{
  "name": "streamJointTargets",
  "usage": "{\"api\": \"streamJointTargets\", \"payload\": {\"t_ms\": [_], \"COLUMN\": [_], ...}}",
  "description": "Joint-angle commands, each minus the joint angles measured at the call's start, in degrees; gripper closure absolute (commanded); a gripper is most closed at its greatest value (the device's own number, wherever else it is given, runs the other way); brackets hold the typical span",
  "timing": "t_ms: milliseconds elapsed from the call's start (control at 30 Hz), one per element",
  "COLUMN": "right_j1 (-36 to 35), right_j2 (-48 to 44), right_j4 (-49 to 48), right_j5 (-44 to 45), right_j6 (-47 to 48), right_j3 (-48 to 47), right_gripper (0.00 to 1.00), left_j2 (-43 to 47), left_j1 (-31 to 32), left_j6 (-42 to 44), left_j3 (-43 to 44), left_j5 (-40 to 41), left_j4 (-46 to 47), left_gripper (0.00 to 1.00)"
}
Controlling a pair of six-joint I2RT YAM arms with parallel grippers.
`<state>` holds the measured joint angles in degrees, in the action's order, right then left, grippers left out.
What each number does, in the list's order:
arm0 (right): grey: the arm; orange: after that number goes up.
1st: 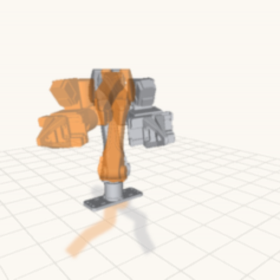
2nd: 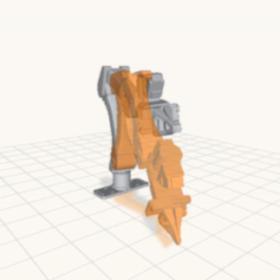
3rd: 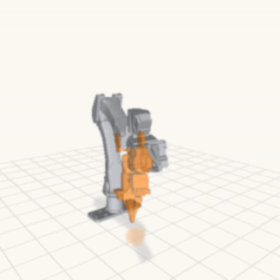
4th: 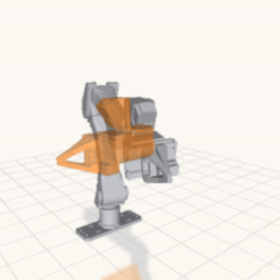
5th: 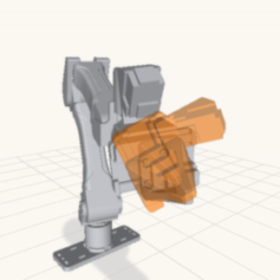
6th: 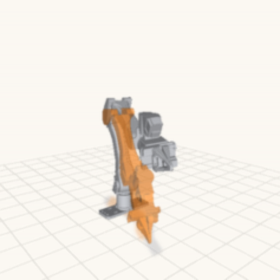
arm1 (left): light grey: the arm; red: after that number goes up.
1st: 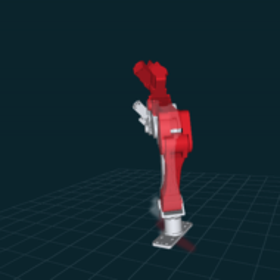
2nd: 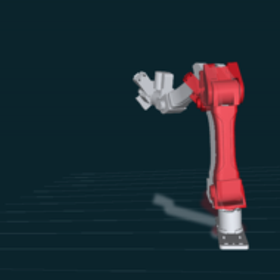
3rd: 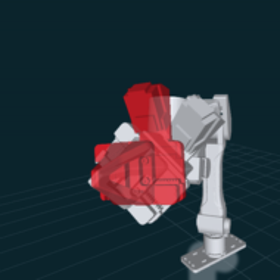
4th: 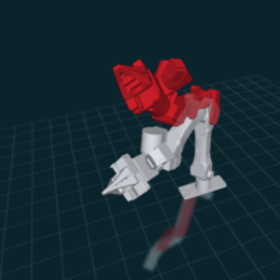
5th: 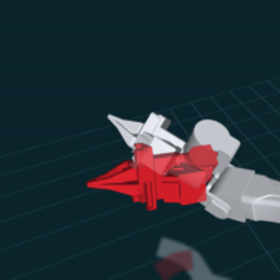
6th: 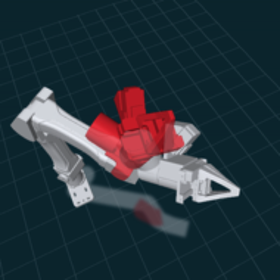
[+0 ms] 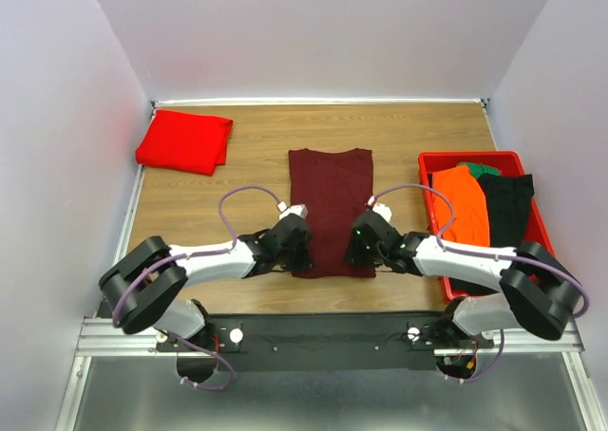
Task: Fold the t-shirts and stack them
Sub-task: Fold the tshirt
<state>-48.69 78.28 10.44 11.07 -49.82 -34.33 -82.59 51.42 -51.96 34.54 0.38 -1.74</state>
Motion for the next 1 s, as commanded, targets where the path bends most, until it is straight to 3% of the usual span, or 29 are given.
{"api": "streamJointTargets", "payload": {"t_ms": [0, 200, 333, 433, 600, 833, 967], "right_j1": [-0.71, -0.18, 7.61, 9.04, 10.10, 11.15, 11.51], "right_j2": [-5.49, -13.06, -6.58, 0.28, 9.25, 14.26, 15.59], "right_j4": [7.12, 13.91, 14.00, 13.91, 11.98, 11.01, 8.64], "right_j5": [-1.06, 9.48, 11.08, 13.09, 13.19, 15.03, 12.84], "right_j6": [-3.09, 1.12, 7.27, 10.88, 14.05, 15.72, 18.09], "right_j3": [2.95, -6.70, -14.09, -19.44, -23.59, -23.86, -23.68], "right_gripper": [0.53, 0.47, 0.45, 0.47, 0.52, 0.53, 0.52], "left_j2": [5.06, 10.87, 9.73, 6.83, 2.00, 0.58, -0.47], "left_j1": [1.49, -2.01, -9.99, -13.35, -14.94, -16.17, -17.40], "left_j6": [-2.35, 3.53, 8.10, 10.04, 11.18, 12.06, 12.41], "left_j3": [-1.41, 8.16, 11.59, 13.44, 16.08, 14.59, 13.80], "left_j5": [0.58, 9.54, 8.94, 8.58, 7.27, 9.37, 10.34], "left_j4": [-5.11, -12.58, -10.92, -8.99, -7.32, -6.61, -6.35], "left_gripper": [1.00, 1.00, 1.00, 1.00, 1.00, 1.00, 0.73]}}
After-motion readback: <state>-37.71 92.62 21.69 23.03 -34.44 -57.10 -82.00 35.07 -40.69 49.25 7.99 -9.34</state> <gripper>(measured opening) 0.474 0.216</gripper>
